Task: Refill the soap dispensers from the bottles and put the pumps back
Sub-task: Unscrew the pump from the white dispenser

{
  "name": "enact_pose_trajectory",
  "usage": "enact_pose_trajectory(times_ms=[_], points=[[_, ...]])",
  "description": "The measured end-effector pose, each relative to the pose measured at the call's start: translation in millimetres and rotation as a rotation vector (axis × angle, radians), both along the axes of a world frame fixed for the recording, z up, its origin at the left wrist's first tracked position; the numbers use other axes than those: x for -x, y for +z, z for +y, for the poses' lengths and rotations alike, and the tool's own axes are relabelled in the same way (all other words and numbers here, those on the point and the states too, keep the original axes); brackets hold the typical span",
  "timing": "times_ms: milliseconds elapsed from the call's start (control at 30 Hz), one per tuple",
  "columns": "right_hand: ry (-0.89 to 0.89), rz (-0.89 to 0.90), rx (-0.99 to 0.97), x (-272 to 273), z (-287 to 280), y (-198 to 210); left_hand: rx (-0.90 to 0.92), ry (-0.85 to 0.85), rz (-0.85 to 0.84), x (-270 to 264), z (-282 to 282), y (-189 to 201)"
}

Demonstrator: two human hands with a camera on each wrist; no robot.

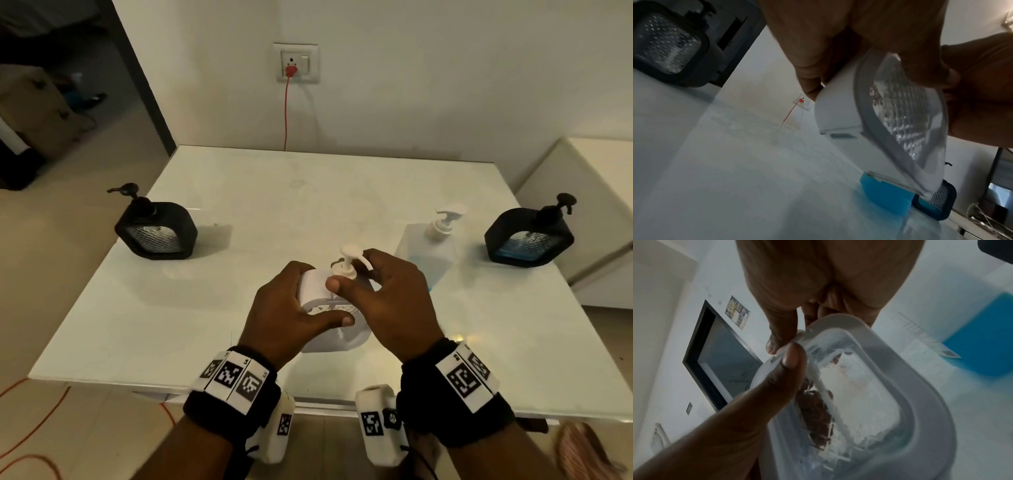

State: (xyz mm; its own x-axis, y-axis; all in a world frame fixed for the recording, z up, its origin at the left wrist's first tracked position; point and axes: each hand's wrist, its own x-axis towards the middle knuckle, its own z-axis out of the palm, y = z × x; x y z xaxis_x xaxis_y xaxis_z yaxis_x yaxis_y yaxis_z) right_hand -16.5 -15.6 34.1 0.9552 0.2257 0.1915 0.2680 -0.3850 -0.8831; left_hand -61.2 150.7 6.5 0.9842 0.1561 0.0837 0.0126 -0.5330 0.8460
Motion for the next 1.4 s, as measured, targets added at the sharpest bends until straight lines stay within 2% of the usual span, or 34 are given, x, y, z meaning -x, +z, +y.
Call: enact_pose_trajectory(times_ms=[333, 533, 800, 867, 967, 1067, 1200, 1300, 1400], points=[[0.054, 0.029, -0.019, 0.2, -13.9, 8.5, 0.085, -0.094, 0.023, -0.3, -7.4, 2.8], [0.099, 0.077, -0.003, 7.0, -7.3, 8.5, 0.085, -0.081, -0.042, -1.0, -1.4, 5.6], [0.142, 0.140, -0.111, 7.7, -11.1, 10.0, 0.122, -0.207, 0.048, -0.6, 3.7, 6.7], [0.183, 0.147, -0.139, 8.3, -12.5, 11.9, 0.157, -0.228, 0.061, 0.6, 5.4, 7.6], [0.301, 0.191, -0.199, 8.6, -19.0, 15.1, 0.307, -0.332, 0.085, 2.0, 10.3, 12.0], [0.374, 0.272, -0.210, 9.4, -21.8, 17.8, 0.340, -0.384, 0.074, 1.6, 13.9, 14.0], [0.250, 0.278, -0.233, 3.9, -19.0, 15.0, 0.259, -0.280, 0.044, -3.8, 14.0, 7.9], [0.133, 0.208, -0.085, -0.2, -16.6, 9.5, 0.164, -0.204, 0.024, -6.7, 14.3, 4.6], [0.120, 0.160, 0.012, 1.3, -14.7, 9.1, 0.110, -0.164, 0.015, -7.2, 14.8, 2.9]])
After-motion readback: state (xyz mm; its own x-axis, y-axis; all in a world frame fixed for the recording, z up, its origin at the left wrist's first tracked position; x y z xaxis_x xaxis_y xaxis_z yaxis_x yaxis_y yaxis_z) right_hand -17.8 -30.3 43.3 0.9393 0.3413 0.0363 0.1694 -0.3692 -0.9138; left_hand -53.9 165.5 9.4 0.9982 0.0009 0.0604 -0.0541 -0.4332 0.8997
